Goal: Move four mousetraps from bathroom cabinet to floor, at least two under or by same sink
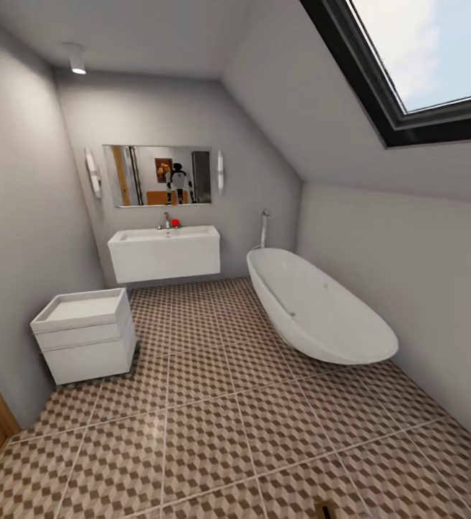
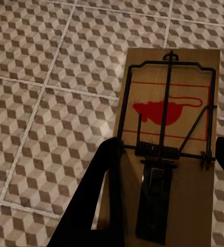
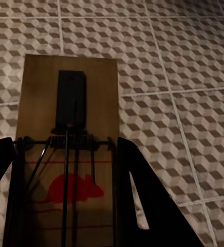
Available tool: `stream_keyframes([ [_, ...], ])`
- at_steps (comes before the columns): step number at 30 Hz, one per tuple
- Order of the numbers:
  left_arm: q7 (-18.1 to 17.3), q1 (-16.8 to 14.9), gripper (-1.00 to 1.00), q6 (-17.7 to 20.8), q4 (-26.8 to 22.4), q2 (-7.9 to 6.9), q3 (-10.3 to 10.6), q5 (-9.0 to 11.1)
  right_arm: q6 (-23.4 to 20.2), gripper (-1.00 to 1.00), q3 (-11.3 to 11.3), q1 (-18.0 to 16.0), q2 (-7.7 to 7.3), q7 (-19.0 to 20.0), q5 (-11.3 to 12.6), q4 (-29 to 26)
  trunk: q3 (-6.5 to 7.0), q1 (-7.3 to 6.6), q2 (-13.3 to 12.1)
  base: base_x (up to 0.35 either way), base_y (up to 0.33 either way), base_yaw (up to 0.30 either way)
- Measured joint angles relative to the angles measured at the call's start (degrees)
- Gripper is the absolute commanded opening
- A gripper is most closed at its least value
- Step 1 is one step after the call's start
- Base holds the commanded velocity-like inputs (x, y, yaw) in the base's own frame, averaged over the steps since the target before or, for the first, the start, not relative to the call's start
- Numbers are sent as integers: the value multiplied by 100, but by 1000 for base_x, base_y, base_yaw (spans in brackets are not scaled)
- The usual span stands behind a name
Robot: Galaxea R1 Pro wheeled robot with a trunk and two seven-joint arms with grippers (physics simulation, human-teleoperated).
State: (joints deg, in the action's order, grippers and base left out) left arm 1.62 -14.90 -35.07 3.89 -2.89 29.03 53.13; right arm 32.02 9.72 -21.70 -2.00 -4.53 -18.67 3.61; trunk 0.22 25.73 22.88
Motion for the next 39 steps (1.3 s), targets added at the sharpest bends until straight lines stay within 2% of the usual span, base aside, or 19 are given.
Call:
stream_keyframes([
  [17,0,0,-100,0,0,-4,-6,-2,0,-100,-9,-1,0,7,-17,1,0,0,0,324,0,18],
  [39,0,1,-100,-1,-1,-5,-5,-5,-1,-100,-9,-2,0,7,-18,1,0,0,0,324,0,194],
])
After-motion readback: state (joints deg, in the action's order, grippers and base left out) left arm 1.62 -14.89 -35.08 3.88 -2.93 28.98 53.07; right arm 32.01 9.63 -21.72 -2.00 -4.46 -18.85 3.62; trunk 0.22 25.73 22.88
